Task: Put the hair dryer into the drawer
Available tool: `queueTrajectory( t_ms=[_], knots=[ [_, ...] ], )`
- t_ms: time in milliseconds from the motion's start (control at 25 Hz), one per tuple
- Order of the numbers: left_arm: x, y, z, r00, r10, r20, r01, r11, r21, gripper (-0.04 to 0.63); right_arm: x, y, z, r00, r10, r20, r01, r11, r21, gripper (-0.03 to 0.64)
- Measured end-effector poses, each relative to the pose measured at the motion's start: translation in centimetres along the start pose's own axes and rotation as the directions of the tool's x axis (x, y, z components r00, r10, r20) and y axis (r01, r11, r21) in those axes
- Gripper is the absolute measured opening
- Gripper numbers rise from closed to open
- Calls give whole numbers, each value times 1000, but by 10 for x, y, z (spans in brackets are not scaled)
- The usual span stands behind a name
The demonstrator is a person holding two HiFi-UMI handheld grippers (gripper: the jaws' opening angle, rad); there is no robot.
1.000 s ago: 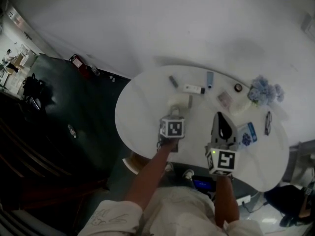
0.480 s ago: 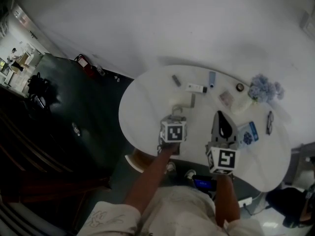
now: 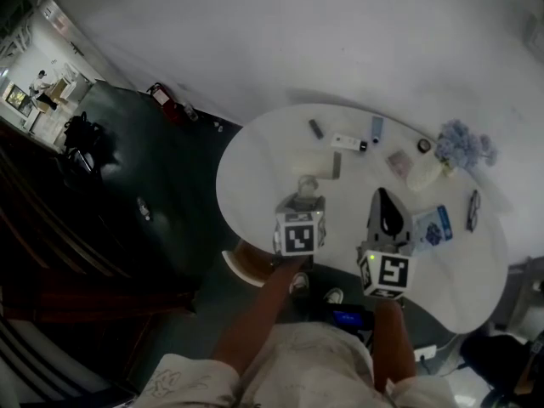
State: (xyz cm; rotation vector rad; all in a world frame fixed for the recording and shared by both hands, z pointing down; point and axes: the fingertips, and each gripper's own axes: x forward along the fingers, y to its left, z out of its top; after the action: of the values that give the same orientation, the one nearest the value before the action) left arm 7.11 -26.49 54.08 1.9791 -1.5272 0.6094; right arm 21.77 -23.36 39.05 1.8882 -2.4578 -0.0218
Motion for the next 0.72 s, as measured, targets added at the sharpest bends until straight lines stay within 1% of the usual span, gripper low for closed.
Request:
queueTrajectory(
  t_ms=[160, 280, 520, 720],
  knots=[
    [-24, -1, 1, 998, 20, 60, -21, 1000, 11, 265, -8, 4, -8, 1000, 9, 3, -9, 1000, 17, 0],
    [-42, 1, 3, 995, 23, 99, -24, 1000, 16, 265, -11, 12, -6, 1000, 17, 12, -17, 999, 27, 0],
    [-74, 14, 4, 988, 3, 155, -2, 1000, -5, 265, -16, 41, 0, 999, 31, 19, -31, 1000, 1, 0],
    [-105, 41, 2, 980, -28, 198, 29, 1000, -2, 265, -24, 82, 5, 1000, 17, 19, -17, 999, -29, 0]
  ],
)
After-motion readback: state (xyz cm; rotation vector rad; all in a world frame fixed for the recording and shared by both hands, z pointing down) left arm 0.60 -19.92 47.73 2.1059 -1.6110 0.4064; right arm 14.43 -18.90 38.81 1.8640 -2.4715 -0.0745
